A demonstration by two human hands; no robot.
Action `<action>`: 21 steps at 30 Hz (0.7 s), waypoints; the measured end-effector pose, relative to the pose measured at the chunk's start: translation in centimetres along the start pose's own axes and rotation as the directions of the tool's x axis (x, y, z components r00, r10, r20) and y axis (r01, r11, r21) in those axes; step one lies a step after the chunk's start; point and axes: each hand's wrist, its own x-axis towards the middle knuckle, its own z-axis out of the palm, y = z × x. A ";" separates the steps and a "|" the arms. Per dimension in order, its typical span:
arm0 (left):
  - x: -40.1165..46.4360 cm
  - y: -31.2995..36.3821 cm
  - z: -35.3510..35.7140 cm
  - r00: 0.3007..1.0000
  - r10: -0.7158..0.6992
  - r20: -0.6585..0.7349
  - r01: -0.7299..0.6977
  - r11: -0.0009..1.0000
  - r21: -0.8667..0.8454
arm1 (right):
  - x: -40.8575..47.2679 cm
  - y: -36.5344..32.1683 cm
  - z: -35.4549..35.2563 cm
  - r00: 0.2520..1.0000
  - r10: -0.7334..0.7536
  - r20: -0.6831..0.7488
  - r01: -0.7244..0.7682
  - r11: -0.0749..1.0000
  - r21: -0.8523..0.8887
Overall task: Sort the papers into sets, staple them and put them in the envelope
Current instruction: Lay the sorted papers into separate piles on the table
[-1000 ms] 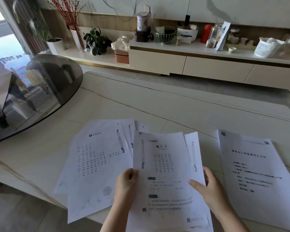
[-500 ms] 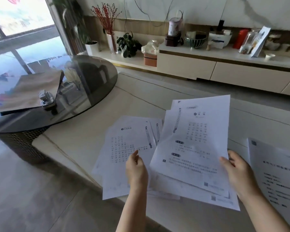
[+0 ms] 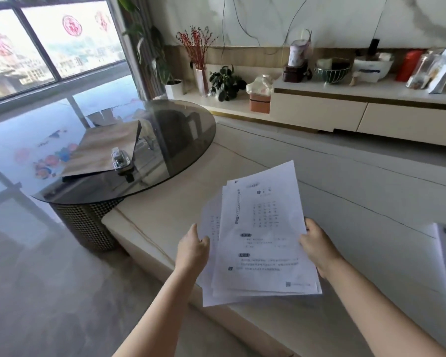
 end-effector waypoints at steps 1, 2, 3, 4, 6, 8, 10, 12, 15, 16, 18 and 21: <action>0.2 -0.2 0.4 0.999 0.028 0.020 -0.029 0.996 0.090 | 0.3 0.2 0.6 1.000 -0.001 -0.011 0.001 0.999 -0.046; 0.4 -0.3 0.8 0.998 0.046 0.035 -0.052 0.983 0.179 | 0.6 0.3 1.0 1.000 -0.008 -0.022 0.005 0.995 -0.103; 0.7 -0.4 1.4 0.997 0.050 0.055 -0.063 0.965 0.253 | 0.7 0.4 1.3 0.999 -0.015 -0.030 0.010 0.985 -0.170; 0.8 -0.5 1.9 0.995 0.046 0.084 -0.070 0.949 0.307 | 0.8 0.6 1.4 0.999 -0.017 -0.035 0.008 0.971 -0.240; 0.8 -0.5 3.1 0.988 0.041 0.148 -0.094 0.926 0.365 | 1.0 1.1 1.0 0.997 -0.029 -0.065 0.001 0.916 -0.401; 0.4 -0.2 4.1 0.982 0.065 0.180 -0.134 0.906 0.402 | 0.7 1.4 0.0 0.993 -0.046 -0.113 -0.030 0.803 -0.595; -0.3 0.3 5.2 0.976 0.104 0.190 -0.177 0.889 0.422 | 0.1 1.7 -1.2 0.988 -0.033 -0.148 -0.083 0.696 -0.713; -1.3 0.9 6.3 0.968 0.136 0.208 -0.216 0.875 0.433 | -0.5 2.3 -2.2 0.991 -0.002 -0.132 -0.100 0.640 -0.762; -3.3 2.1 8.1 0.952 0.175 0.251 -0.273 0.856 0.440 | -0.8 3.9 -3.1 0.998 0.012 -0.056 -0.049 0.697 -0.716; -3.9 2.4 8.7 0.950 0.183 0.254 -0.281 0.856 0.434 | -0.9 4.4 -3.5 0.999 0.025 -0.035 -0.042 0.749 -0.661; -5.2 2.7 9.3 0.951 0.192 0.244 -0.283 0.861 0.424 | -1.6 5.2 -4.4 0.999 0.039 -0.011 -0.038 0.832 -0.554; -7.1 2.5 9.5 0.944 0.238 0.230 -0.315 0.859 0.403 | -2.6 6.0 -5.7 0.998 -0.019 -0.055 -0.016 0.816 -0.578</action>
